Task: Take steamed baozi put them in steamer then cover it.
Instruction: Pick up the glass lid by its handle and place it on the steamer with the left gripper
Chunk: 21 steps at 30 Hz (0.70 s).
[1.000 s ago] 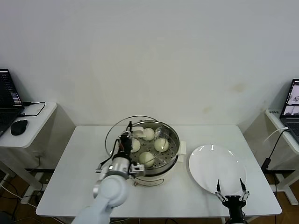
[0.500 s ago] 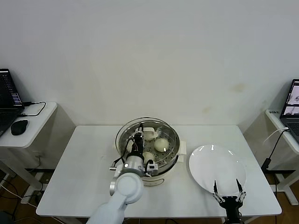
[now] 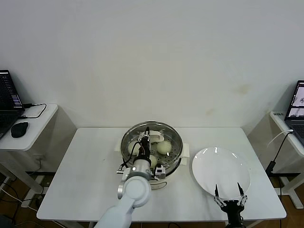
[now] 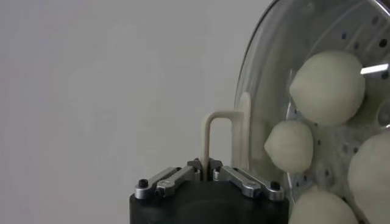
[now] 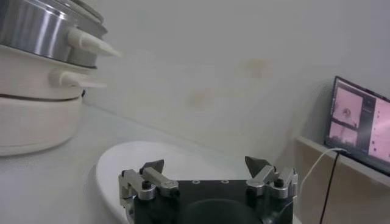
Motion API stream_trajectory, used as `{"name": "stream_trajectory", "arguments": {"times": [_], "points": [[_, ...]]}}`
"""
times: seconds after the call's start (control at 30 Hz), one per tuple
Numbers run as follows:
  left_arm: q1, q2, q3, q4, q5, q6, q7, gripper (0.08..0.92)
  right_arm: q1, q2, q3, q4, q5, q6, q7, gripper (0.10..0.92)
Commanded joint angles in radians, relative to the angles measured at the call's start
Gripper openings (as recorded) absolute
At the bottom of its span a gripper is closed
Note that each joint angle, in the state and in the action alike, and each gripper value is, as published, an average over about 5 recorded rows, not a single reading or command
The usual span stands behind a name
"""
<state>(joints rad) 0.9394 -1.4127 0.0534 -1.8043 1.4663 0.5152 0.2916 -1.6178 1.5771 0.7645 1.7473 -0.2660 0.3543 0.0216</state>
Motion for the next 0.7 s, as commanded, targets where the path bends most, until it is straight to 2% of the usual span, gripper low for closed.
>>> {"name": "stream_trajectory", "arguments": {"times": [0.03, 0.53, 0.7], "points": [[0.002, -0.009, 0.008, 0.009, 0.012, 0.0, 0.002, 0.146, 0.002, 0.0, -0.001, -0.003, -0.002, 0.0, 0.0, 0.823], [0.018, -0.014, 0.004, 0.011, 0.008, 0.001, -0.021, 0.152, 0.002, 0.0, -0.004, -0.008, -0.003, 0.002, -0.002, 0.823], [0.05, 0.004, -0.001, -0.052, -0.009, 0.004, -0.029, 0.263, 0.003, 0.0, -0.006, -0.009, -0.004, 0.001, -0.003, 0.823]]}}
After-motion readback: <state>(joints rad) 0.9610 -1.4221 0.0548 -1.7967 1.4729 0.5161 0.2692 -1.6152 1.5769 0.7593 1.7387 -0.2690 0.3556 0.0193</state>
